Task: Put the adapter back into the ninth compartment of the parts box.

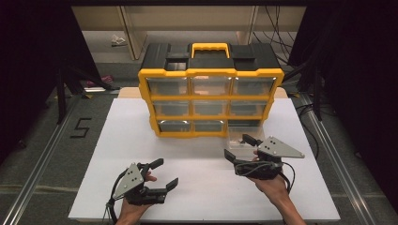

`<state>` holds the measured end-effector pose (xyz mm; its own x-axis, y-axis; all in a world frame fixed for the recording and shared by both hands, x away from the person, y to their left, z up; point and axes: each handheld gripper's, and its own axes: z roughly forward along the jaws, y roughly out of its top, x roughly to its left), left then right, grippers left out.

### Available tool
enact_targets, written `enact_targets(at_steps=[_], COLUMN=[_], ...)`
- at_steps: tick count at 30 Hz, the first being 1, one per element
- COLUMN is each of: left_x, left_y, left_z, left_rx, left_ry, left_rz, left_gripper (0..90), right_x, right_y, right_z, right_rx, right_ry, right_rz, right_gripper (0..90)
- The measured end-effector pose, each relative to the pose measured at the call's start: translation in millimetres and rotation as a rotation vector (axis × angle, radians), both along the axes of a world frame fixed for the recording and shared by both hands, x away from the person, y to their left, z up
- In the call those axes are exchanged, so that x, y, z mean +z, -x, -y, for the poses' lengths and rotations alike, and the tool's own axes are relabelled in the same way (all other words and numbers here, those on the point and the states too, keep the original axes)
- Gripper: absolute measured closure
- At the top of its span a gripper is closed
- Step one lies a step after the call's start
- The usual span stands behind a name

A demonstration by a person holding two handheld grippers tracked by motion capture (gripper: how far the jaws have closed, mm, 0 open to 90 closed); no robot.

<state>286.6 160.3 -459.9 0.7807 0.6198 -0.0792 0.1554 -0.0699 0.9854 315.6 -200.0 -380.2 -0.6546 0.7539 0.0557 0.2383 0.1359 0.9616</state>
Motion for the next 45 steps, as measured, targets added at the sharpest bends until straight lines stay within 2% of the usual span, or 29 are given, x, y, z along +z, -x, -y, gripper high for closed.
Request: enact_targets(at_steps=[20, 26, 32, 38, 45], left_x=[-0.2, -0.1, -0.1, -0.3, -0.5], left_y=[0.2, 0.3, 0.5, 0.5, 0.4], left_z=[0.6, 0.5, 0.6, 0.7, 0.9], left_rx=[-0.005, -0.006, -0.008, -0.009, -0.012], left_ry=[-0.003, -0.003, -0.003, -0.002, -0.001], left_rz=[0.002, 0.004, 0.007, 0.008, 0.010], left_gripper=[17.3, 17.3, 17.2, 17.2, 17.2], right_x=[-10.3, -13.4, -17.9, -23.3, -31.4], right_y=[9.4, 12.7, 18.0, 21.0, 26.0], right_z=[8.3, 10.1, 9.6, 9.4, 10.3], right_rx=[0.002, 0.006, 0.016, 0.012, 0.025], right_ry=[-0.011, -0.012, -0.023, -0.002, -0.010], right_rz=[0.015, 0.014, 0.029, 0.046, 0.057], right_gripper=[19.5, 17.0, 15.8, 15.9, 16.1])
